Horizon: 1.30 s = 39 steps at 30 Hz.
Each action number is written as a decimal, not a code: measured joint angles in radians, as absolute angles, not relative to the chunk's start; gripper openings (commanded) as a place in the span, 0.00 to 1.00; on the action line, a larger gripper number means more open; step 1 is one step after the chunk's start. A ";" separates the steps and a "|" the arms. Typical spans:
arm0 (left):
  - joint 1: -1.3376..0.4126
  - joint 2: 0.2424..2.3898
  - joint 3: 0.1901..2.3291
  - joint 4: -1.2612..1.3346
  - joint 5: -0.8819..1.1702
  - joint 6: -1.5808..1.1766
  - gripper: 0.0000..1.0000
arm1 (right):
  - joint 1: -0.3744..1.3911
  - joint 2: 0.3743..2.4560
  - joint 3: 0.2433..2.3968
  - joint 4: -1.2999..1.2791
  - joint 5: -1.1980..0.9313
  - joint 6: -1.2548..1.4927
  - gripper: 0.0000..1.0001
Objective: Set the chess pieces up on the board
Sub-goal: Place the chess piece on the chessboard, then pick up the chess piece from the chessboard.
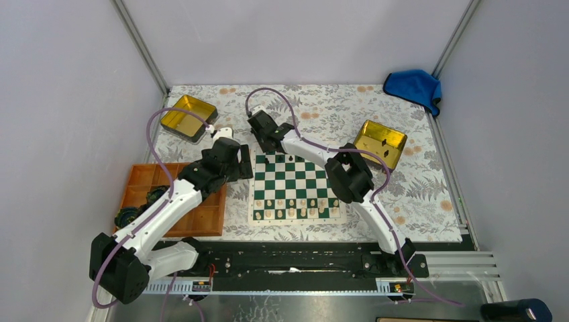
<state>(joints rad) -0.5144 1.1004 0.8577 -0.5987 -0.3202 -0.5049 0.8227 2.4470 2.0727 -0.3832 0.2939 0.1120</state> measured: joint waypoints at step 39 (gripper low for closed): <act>-0.516 1.666 1.085 -0.362 -0.271 -0.487 0.84 | 0.403 1.741 1.460 -0.355 0.425 0.206 0.36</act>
